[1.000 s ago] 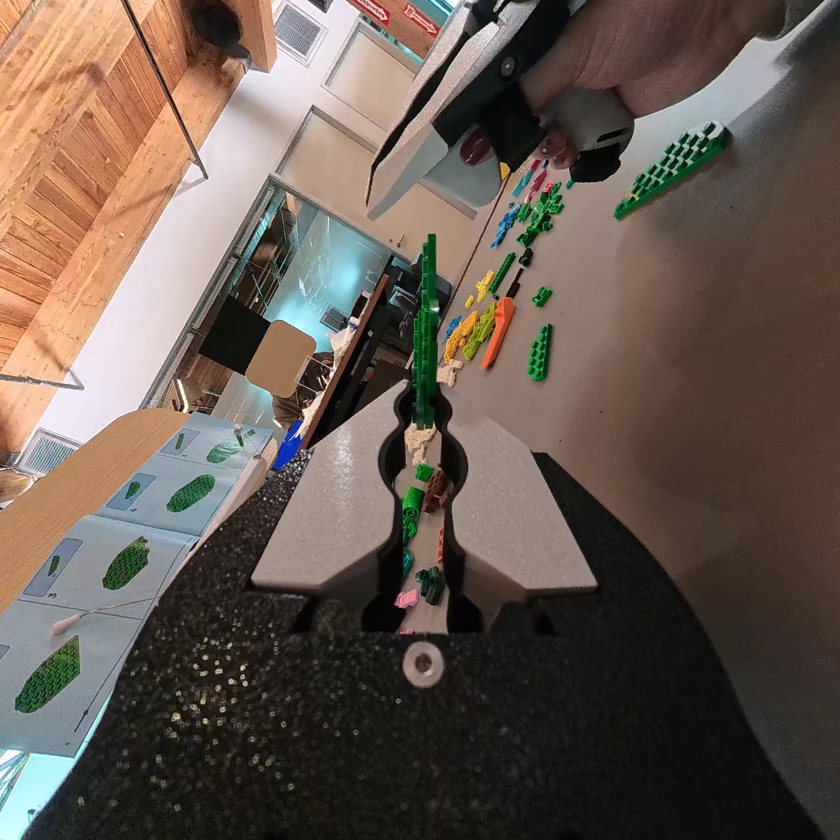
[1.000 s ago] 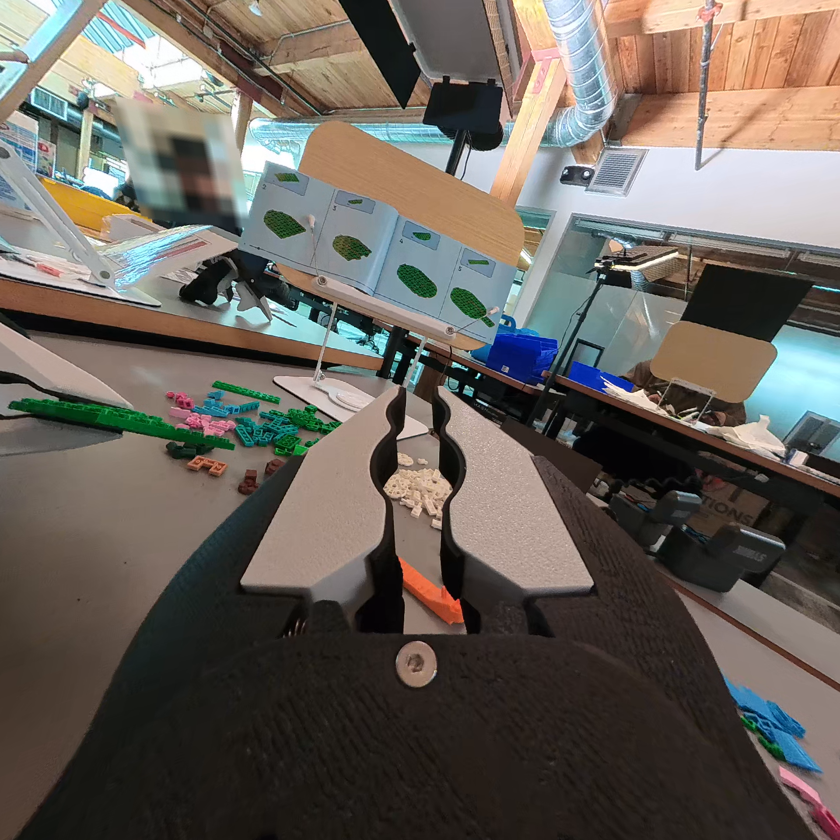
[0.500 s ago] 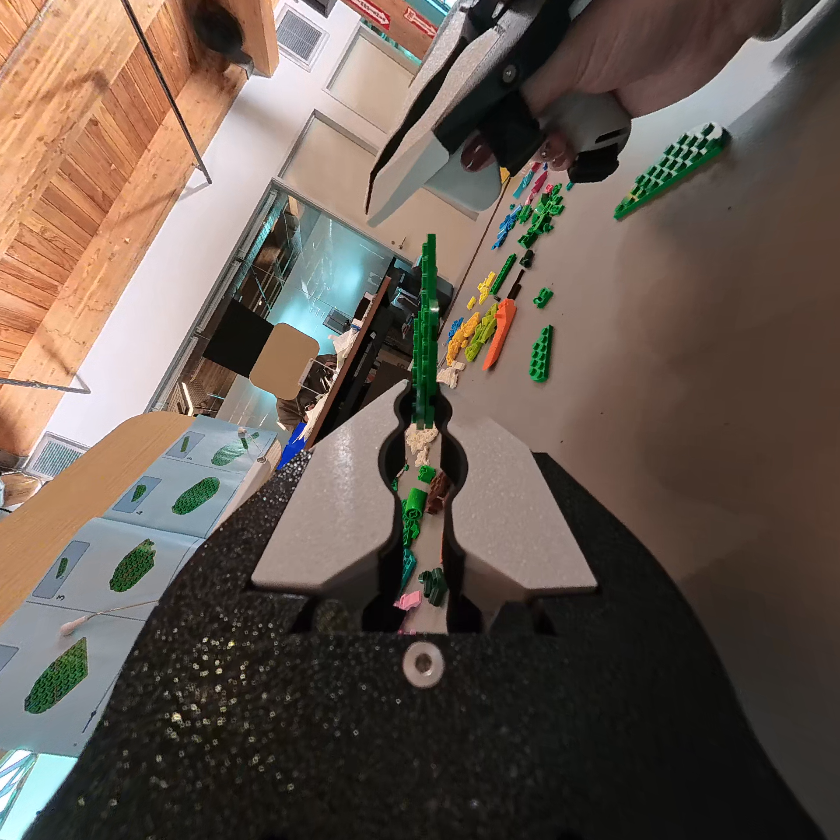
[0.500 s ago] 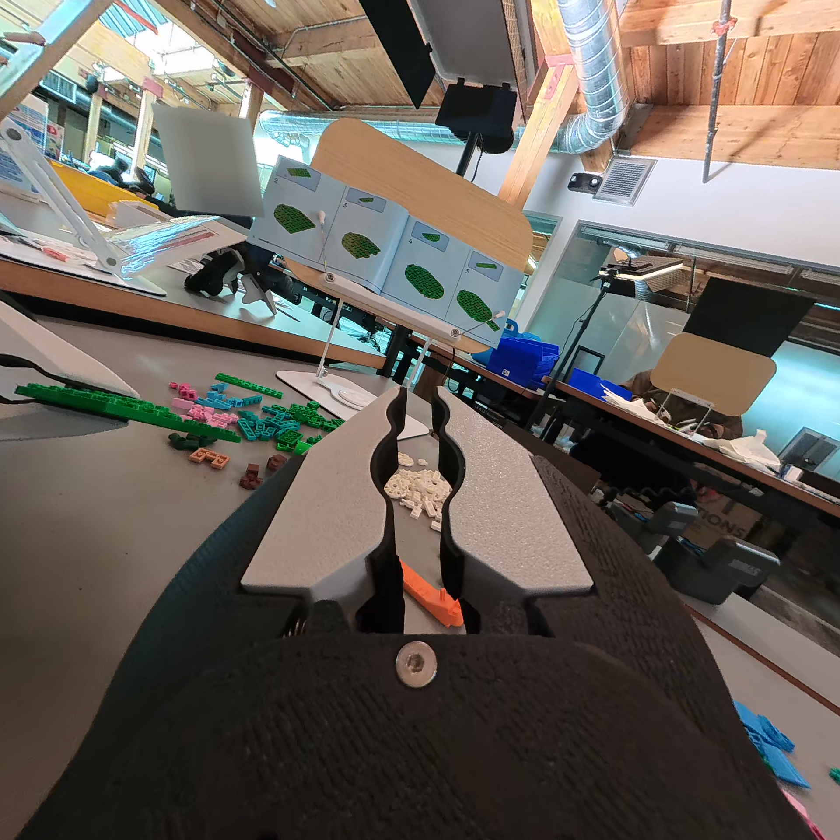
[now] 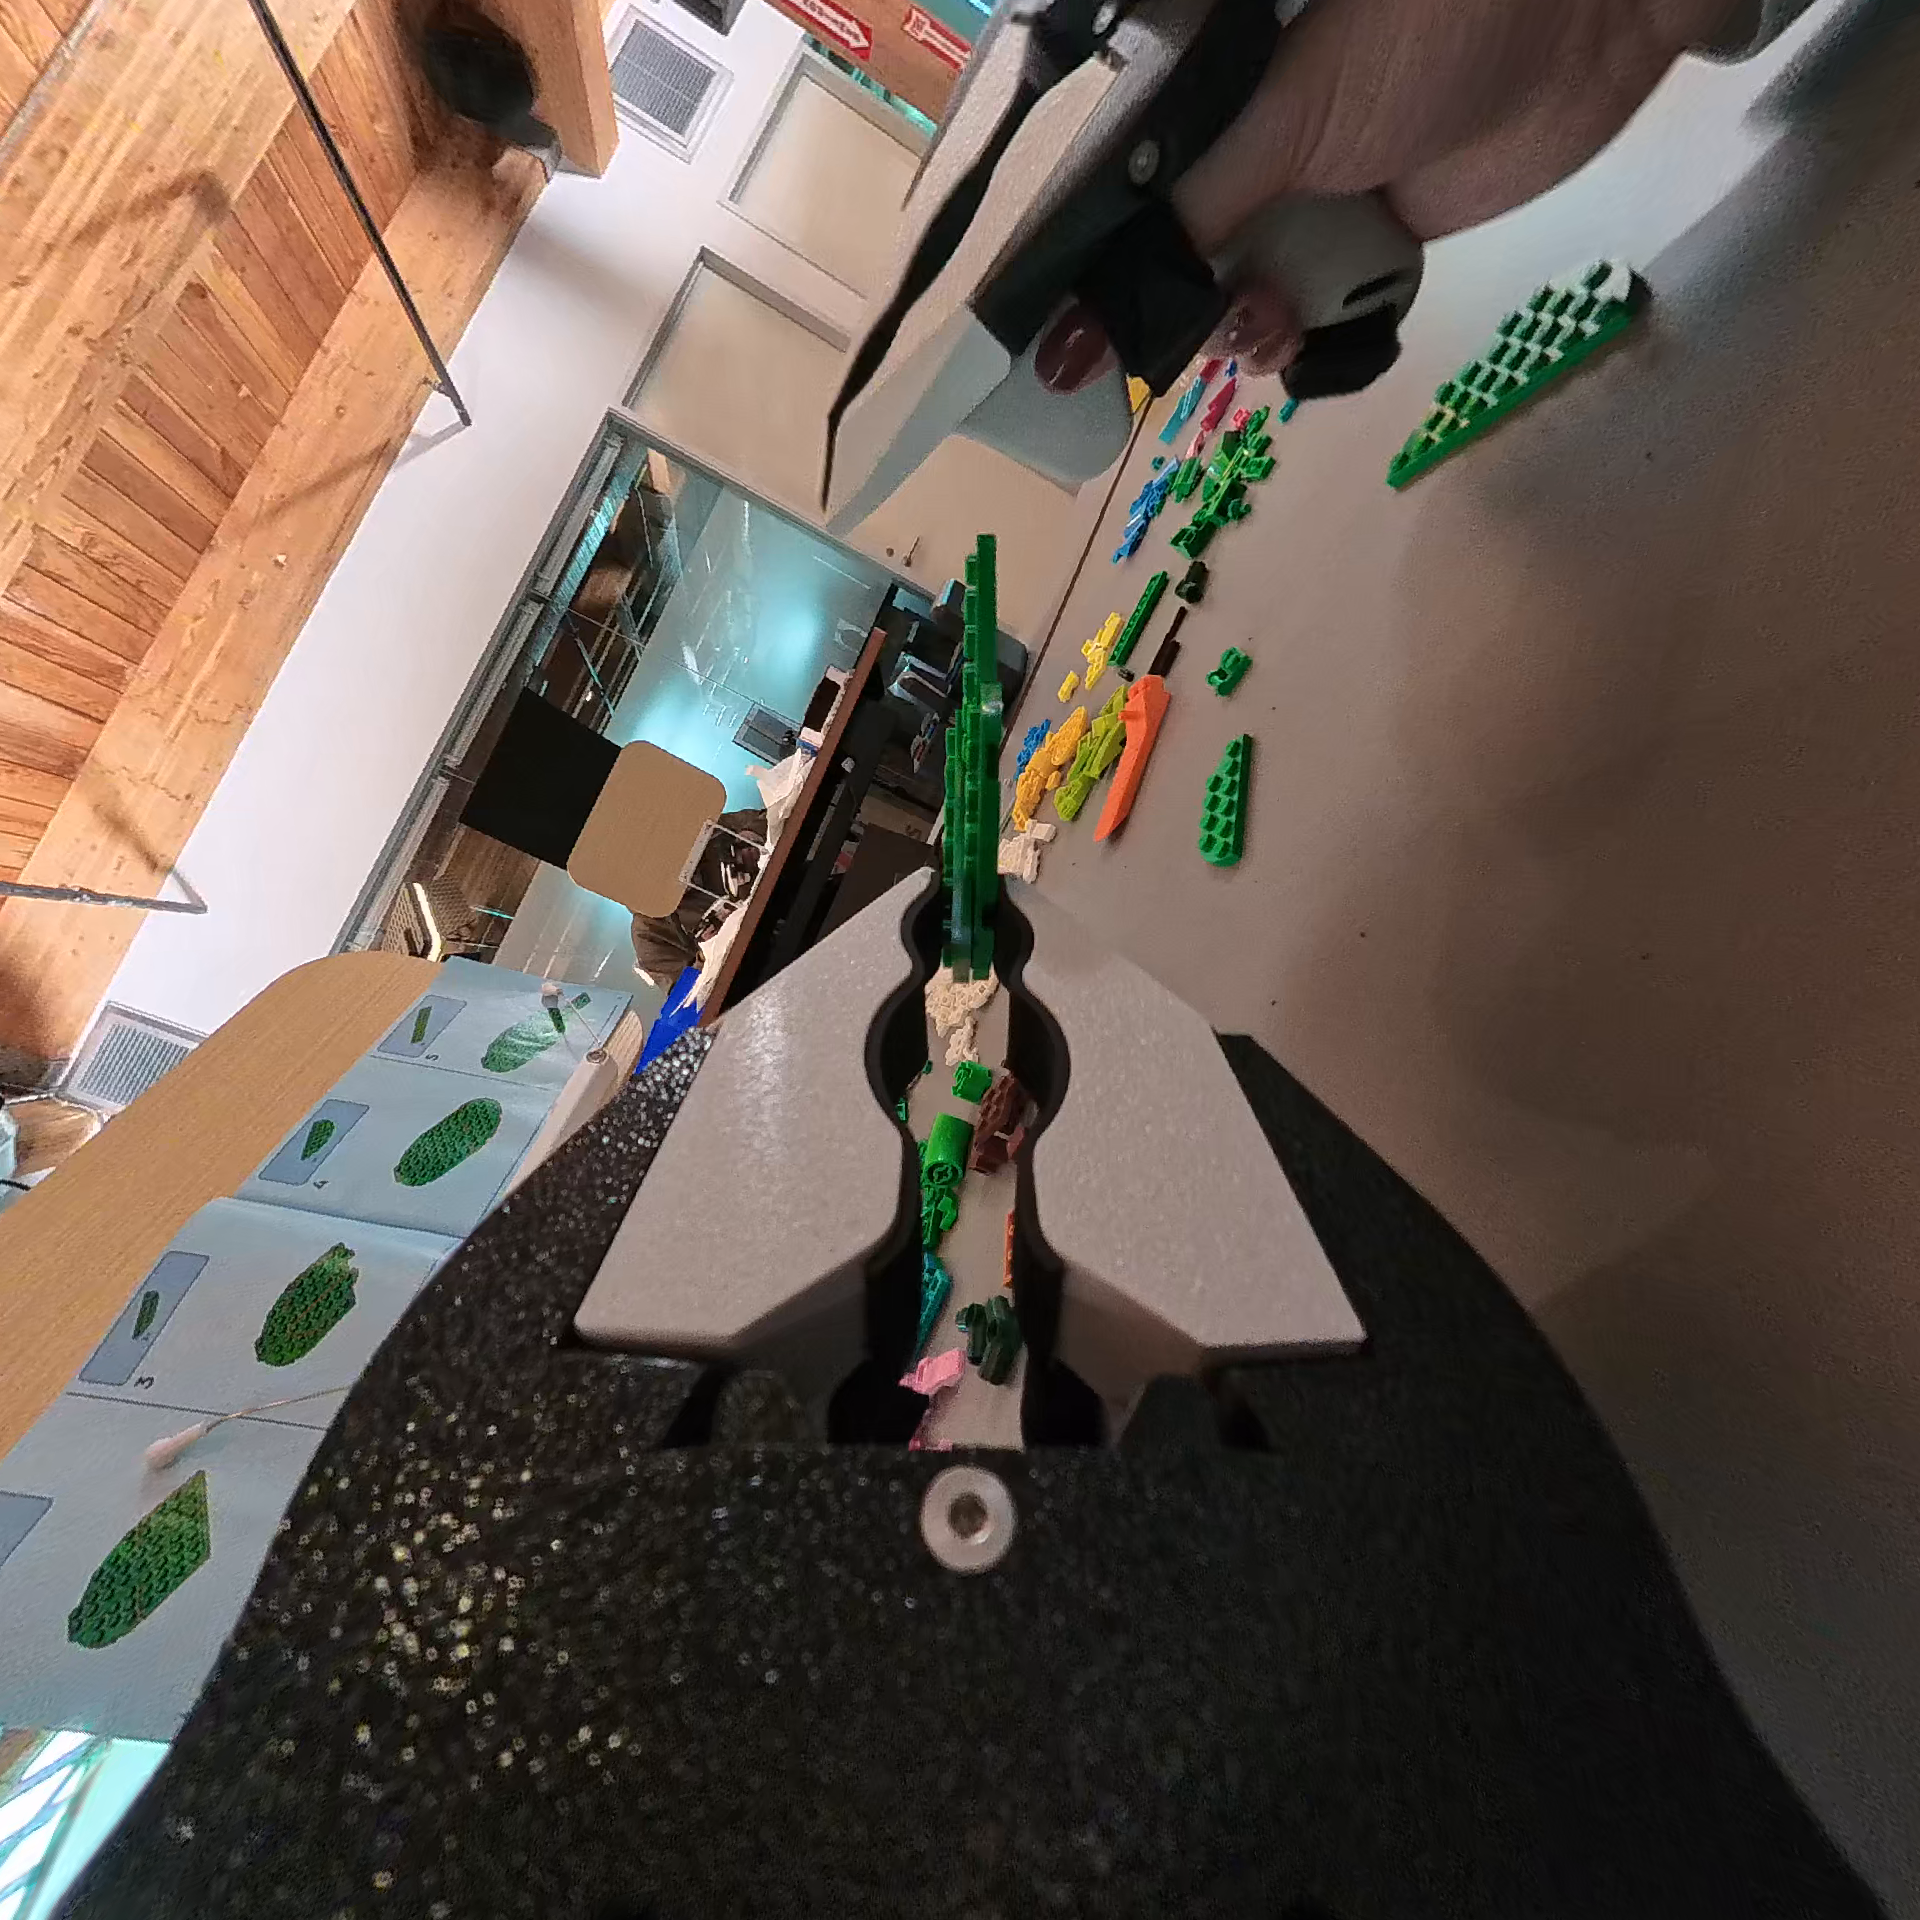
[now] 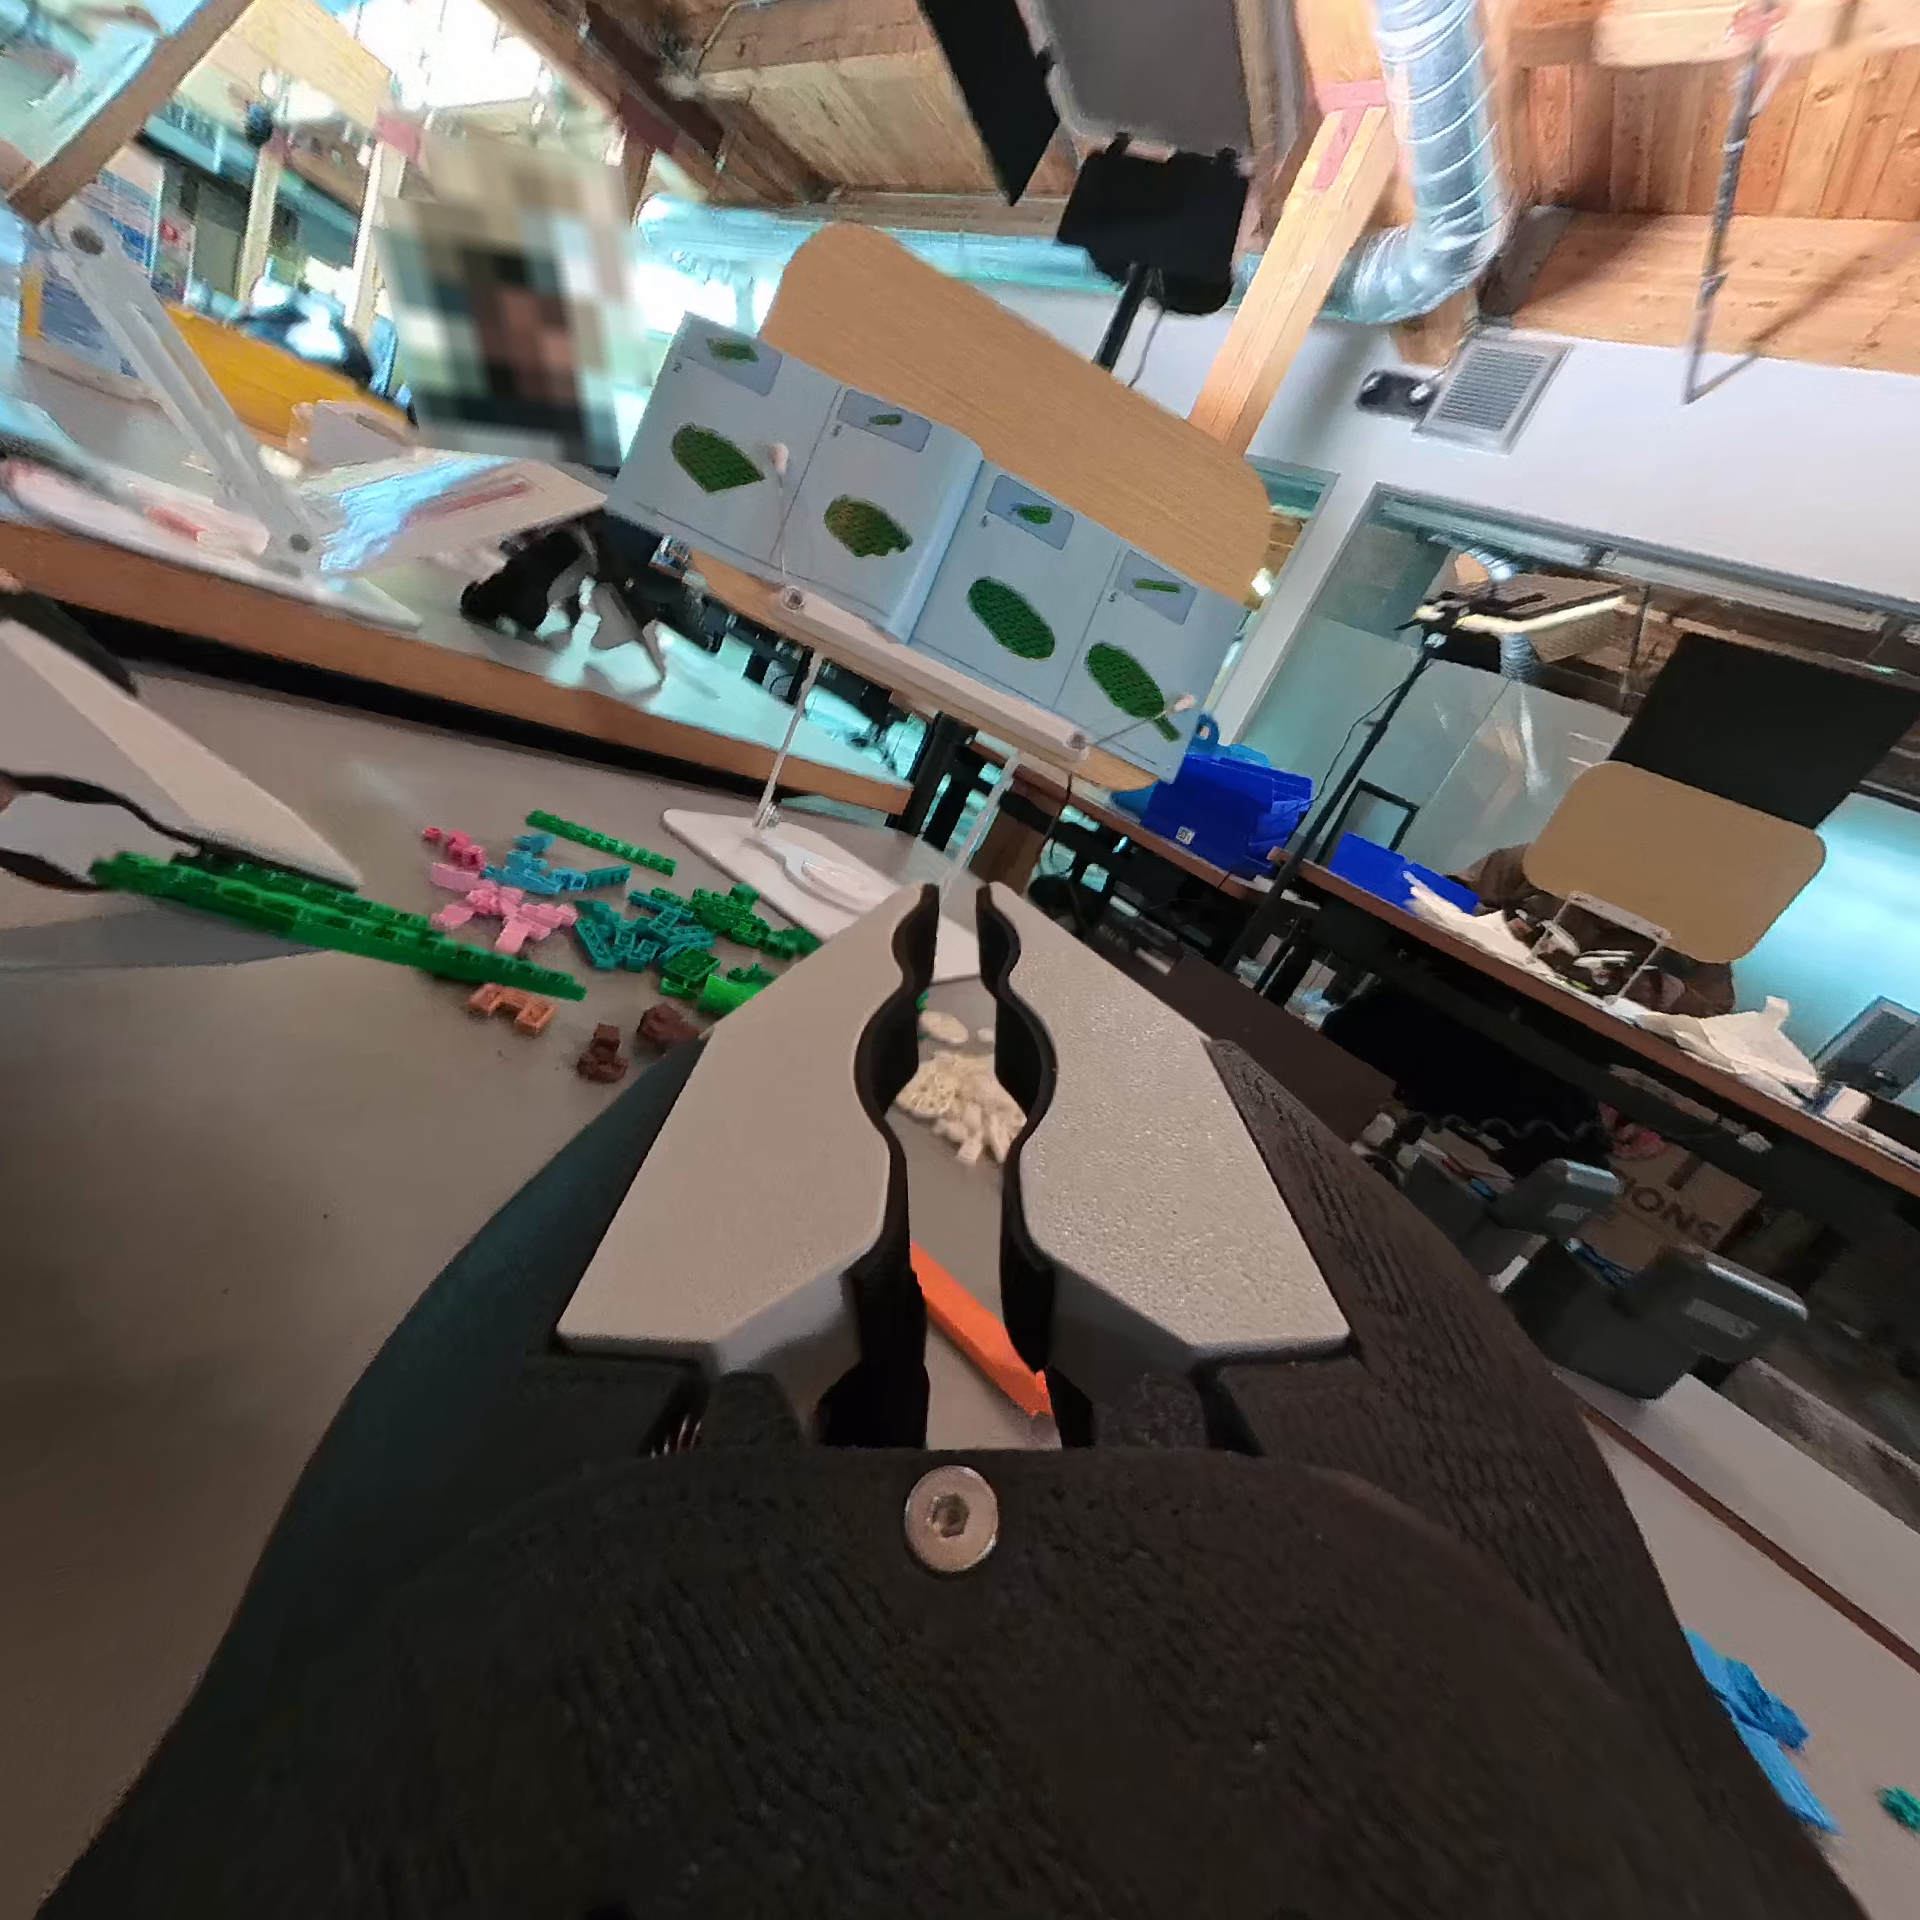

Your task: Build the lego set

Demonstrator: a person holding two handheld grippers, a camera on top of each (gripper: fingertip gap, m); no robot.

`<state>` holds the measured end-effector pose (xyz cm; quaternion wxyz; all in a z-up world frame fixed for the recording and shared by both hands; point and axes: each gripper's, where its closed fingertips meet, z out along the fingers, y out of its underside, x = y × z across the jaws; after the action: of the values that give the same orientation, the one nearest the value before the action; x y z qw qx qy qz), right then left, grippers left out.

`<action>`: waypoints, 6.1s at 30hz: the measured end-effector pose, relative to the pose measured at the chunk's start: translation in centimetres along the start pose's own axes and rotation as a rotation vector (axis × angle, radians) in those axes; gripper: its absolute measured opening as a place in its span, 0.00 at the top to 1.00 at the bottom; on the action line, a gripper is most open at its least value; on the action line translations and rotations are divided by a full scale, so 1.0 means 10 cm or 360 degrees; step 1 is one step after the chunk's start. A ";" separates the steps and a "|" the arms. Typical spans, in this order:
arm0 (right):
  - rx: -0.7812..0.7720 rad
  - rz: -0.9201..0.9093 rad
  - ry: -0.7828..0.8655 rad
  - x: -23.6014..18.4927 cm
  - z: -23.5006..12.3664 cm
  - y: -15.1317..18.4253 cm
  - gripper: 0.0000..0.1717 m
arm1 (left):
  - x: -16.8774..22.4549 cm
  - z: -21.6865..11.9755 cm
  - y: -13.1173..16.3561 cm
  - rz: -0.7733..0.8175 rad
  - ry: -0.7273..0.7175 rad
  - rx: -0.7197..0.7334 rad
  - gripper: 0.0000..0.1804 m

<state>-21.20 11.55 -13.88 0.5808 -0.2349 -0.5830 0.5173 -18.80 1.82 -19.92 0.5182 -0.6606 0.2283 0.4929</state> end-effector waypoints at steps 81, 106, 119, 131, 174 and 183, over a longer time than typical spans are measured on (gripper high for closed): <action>-0.1256 -0.0443 -0.1722 -0.91 -0.20 0.32 0.92 | 0.26 0.03 0.00 0.0827 -0.0006 -0.0164 0.97; -0.1391 -0.0457 -0.1719 -0.97 -0.24 0.42 0.91 | 0.26 0.03 -0.01 0.0915 -0.0022 -0.0161 0.98; -0.1401 -0.0442 -0.1690 -0.96 -0.22 0.43 0.91 | 0.26 0.04 -0.02 0.0917 -0.0022 -0.0161 0.98; -0.1404 -0.0411 -0.1721 -0.98 -0.25 0.41 0.90 | 0.27 0.04 -0.02 0.0917 -0.0017 -0.0165 0.98; -0.1240 -0.0427 -0.1608 -0.74 -0.18 0.27 0.88 | 0.26 0.03 -0.03 0.0900 -0.0026 -0.0157 0.98; -0.1253 -0.0432 -0.1628 -0.75 -0.20 0.29 0.89 | 0.27 0.03 -0.03 0.0906 -0.0022 -0.0158 0.98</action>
<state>-18.69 6.63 -20.12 0.1614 -0.0787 -0.9555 0.2341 -17.62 2.80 -22.15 0.3277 -0.5911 0.3766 0.6336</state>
